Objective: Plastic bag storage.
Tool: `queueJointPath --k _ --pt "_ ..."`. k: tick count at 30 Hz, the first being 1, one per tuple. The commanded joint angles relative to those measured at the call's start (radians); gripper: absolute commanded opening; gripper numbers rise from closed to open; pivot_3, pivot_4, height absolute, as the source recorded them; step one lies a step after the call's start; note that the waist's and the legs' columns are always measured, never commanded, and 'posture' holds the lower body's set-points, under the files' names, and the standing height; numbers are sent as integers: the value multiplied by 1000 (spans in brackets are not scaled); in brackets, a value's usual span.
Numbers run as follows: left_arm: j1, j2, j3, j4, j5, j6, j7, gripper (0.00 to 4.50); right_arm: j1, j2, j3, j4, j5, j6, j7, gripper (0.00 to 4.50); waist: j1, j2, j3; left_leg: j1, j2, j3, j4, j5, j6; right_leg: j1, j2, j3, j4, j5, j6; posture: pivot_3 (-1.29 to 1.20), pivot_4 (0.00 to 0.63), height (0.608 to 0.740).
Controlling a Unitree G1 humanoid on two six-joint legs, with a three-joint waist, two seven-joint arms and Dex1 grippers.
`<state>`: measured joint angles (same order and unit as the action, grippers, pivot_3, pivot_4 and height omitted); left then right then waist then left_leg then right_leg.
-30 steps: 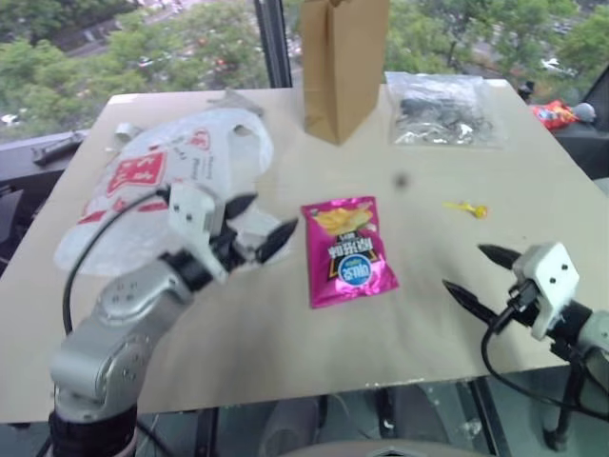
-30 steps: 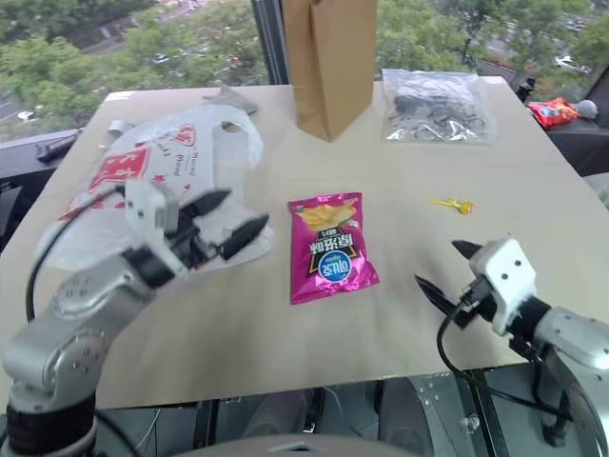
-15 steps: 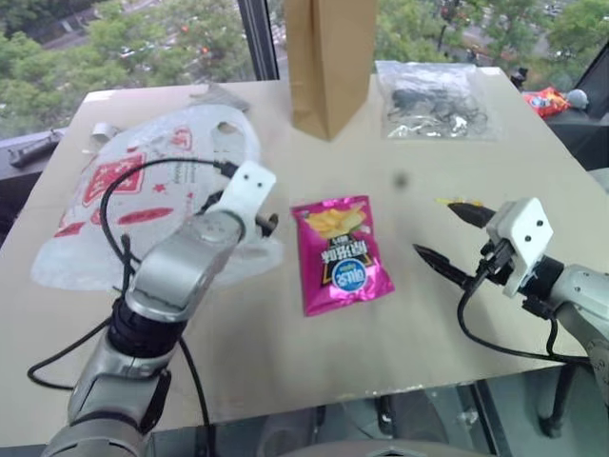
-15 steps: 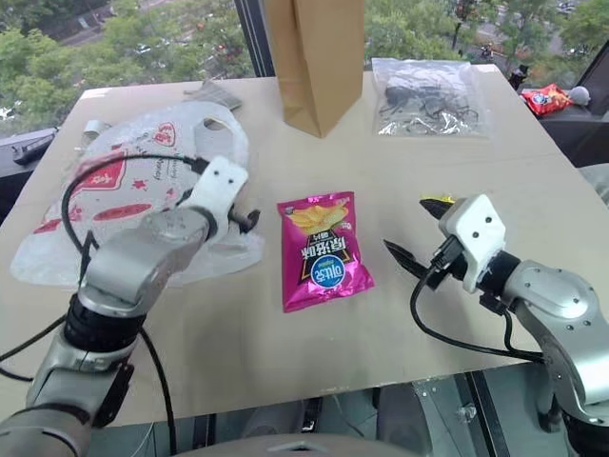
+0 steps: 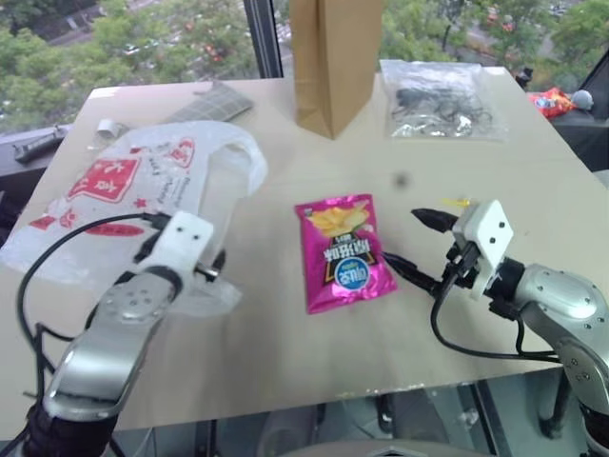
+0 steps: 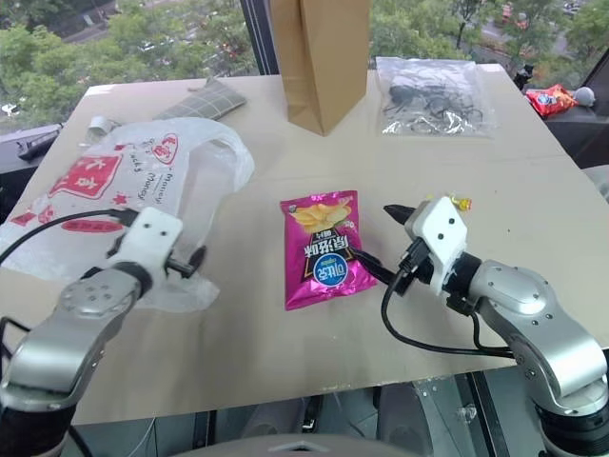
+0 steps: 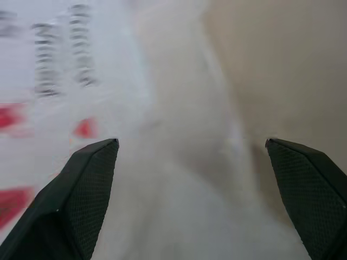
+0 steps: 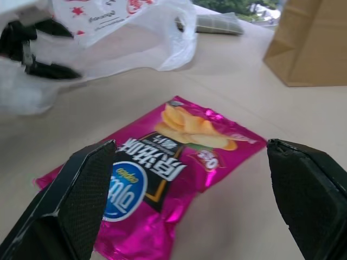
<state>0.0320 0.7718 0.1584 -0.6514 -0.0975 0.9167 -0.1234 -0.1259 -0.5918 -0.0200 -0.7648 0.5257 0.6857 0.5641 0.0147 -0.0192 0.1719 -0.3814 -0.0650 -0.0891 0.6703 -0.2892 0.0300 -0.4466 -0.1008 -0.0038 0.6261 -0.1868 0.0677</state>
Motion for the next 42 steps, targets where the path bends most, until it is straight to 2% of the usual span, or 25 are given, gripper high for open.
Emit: queueJointPath --k 1,6,9,11,19,26,38,41,42 --pt "13 -3 45 -30 81 -52 30 4481 16 4 5 -9 -11 -71 25 4482 2 0 0 0 0 0 0 0 0 0 0 0 0 0 0 0 150 740" --pt "34 -14 66 -35 121 -33 13 4481 58 7 34 -10 -51 -152 46 4482 -2 0 0 1 0 0 1 0 0 1 0 0 0 0 0 0 150 740" --pt "28 -43 59 -80 114 -86 -11 4481 68 19 54 -23 -63 -187 48 4482 -3 0 0 1 0 0 1 0 0 1 1 0 1 0 0 0 150 740" --pt "36 -61 62 -101 101 -126 -40 4481 59 28 64 -29 -56 -192 47 4482 -2 -1 0 1 0 1 1 0 0 1 1 0 1 0 0 0 150 740" --pt "12 -161 79 -106 84 -82 -65 4481 -9 38 91 -36 -46 -180 40 4482 -3 -1 -1 2 0 1 1 0 0 2 1 1 1 0 0 0 150 740" --pt "-66 -121 13 19 206 3 -12 4481 -67 44 101 4 -62 -180 33 4482 -3 -1 -1 2 0 1 2 0 0 2 2 1 2 1 0 0 150 740" --pt "-239 -122 -169 258 327 -27 3 4481 -79 45 101 19 -94 -189 34 4482 -3 -1 -1 2 0 1 2 0 0 2 2 0 2 1 -1 0 150 740" --pt "-293 -134 -197 347 375 -85 45 3729 -80 47 106 18 -104 -189 32 4500 -3 -1 -1 2 0 1 2 0 0 2 2 1 2 1 -1 0 150 740" --pt "-304 -133 -198 371 388 -101 54 3238 -80 49 108 18 -107 -190 31 4500 -3 -1 -1 2 0 1 2 0 0 2 2 0 2 1 -1 0 150 740"
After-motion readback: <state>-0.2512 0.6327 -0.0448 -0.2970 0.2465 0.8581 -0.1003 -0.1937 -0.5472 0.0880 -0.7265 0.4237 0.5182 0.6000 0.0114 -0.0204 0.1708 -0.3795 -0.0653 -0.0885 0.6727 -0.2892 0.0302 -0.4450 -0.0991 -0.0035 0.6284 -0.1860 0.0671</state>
